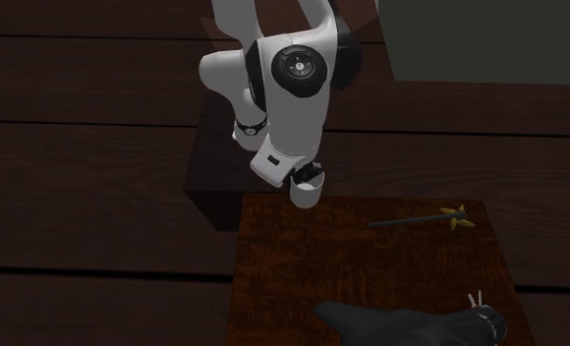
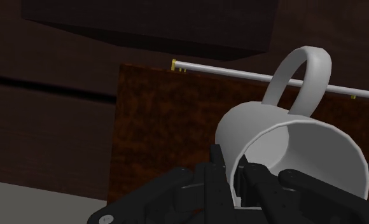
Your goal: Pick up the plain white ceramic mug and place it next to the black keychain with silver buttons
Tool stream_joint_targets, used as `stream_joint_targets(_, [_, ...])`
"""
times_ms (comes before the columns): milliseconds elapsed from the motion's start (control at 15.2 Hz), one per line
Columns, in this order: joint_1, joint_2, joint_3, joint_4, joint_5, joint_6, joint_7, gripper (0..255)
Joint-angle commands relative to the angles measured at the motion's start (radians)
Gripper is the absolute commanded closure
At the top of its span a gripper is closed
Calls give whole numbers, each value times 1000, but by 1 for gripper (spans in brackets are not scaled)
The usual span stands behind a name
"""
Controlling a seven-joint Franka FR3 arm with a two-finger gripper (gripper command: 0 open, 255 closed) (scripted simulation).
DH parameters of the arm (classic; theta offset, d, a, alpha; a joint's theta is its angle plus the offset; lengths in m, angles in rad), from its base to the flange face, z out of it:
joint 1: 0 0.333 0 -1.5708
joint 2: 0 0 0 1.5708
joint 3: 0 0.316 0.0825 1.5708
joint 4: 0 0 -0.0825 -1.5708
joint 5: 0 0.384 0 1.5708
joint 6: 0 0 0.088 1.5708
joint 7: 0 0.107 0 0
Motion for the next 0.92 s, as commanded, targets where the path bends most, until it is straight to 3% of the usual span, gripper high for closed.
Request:
stream_joint_targets(0, [-1, -4, -2, 21, -1, -26, 0, 255])
stream_joint_targets(726, [-4, -23, -13, 143, -8, -167, 2, 255])
stream_joint_targets(858, [3, 40, 19, 198, -4, -156, 42, 255])
